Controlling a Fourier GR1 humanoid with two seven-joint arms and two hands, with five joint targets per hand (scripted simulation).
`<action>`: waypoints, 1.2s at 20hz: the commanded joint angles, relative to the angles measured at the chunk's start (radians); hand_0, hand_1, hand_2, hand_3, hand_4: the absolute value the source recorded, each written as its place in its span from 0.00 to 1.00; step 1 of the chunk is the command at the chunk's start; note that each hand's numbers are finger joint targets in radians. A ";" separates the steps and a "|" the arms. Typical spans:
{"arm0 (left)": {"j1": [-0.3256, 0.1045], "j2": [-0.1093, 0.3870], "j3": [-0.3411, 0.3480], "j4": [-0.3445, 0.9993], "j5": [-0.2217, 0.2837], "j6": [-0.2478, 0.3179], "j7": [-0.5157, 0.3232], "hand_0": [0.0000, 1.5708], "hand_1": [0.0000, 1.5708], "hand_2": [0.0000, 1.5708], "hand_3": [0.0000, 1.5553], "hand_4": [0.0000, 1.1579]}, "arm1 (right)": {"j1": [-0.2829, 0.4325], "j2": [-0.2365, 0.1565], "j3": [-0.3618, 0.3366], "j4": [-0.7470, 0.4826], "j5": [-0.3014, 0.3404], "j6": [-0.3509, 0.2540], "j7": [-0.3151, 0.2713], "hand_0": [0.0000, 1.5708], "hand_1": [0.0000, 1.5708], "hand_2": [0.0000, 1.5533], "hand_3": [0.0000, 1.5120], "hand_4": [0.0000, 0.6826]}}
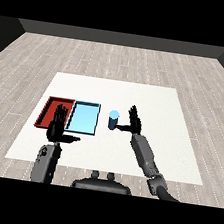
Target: Pick the blue can and put it in the blue box
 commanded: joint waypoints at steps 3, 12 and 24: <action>-0.023 0.005 0.016 0.042 0.003 0.002 -0.021 0.00 0.00 0.00 0.00 0.00 | -0.056 0.001 0.042 0.062 -0.076 -0.037 -0.003 0.00 0.00 0.00 0.00 0.00; -0.011 0.000 0.009 0.046 -0.024 0.019 -0.046 0.00 0.00 0.00 0.00 0.00 | -0.098 0.001 0.173 0.193 -0.208 -0.024 -0.094 0.00 0.00 0.00 0.00 0.00; 0.012 0.021 0.023 0.040 -0.015 -0.002 -0.061 0.00 0.00 0.00 0.00 0.00 | -0.240 0.001 0.262 0.328 -0.334 -0.022 -0.108 0.00 0.00 0.00 0.00 0.00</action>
